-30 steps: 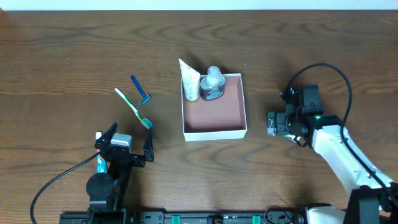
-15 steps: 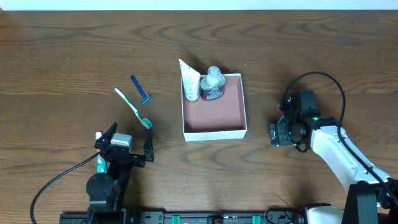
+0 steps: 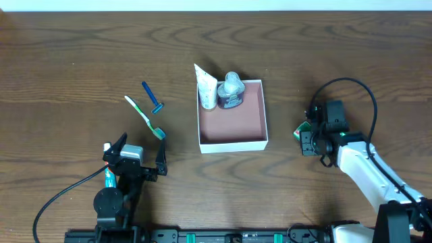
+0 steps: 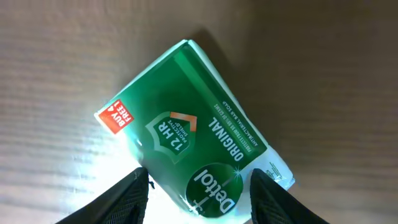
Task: Pack container
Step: 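Lower the right gripper over the green Dettol soap bar to grasp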
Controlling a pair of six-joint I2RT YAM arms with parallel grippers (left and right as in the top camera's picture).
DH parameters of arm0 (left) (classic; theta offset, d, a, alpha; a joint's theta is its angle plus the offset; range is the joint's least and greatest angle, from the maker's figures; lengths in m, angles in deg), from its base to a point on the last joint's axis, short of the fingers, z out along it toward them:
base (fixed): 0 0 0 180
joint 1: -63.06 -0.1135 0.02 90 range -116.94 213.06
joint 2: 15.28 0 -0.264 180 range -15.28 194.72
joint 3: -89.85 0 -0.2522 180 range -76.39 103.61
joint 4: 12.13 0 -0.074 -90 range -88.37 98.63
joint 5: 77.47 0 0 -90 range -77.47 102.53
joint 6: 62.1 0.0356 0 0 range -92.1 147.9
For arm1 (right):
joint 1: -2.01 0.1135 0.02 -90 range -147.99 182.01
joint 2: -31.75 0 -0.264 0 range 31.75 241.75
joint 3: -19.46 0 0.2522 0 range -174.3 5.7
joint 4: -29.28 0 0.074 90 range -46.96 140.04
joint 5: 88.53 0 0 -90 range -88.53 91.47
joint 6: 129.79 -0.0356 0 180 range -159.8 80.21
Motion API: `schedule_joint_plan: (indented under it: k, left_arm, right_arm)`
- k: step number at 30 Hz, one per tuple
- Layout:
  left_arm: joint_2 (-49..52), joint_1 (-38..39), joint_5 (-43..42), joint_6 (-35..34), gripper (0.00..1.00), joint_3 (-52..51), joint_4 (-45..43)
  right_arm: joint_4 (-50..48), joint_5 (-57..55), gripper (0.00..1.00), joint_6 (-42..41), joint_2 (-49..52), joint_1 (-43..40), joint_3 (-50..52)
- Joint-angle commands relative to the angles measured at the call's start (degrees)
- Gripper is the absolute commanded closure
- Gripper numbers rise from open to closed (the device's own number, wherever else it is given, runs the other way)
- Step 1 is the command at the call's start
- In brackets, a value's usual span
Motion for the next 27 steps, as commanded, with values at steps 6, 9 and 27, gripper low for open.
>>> schedule_joint_plan:
  k: [6,9,27]
  left_arm:
    - [0.0,-0.3,-0.8,0.6,0.02,-1.0,1.9]
    - [0.0,-0.3,-0.8,0.6,0.02,-1.0,1.9]
    - [0.0,-0.3,-0.8,0.6,0.02,-1.0,1.9]
  right_arm:
    - [-8.9,7.0,0.37,0.8,2.5,-0.8,6.1]
    - [-11.2,7.0,0.36,1.2,2.5,-0.9,6.3]
    - [-21.6,9.6,0.05,14.6,2.6,-0.9,4.1]
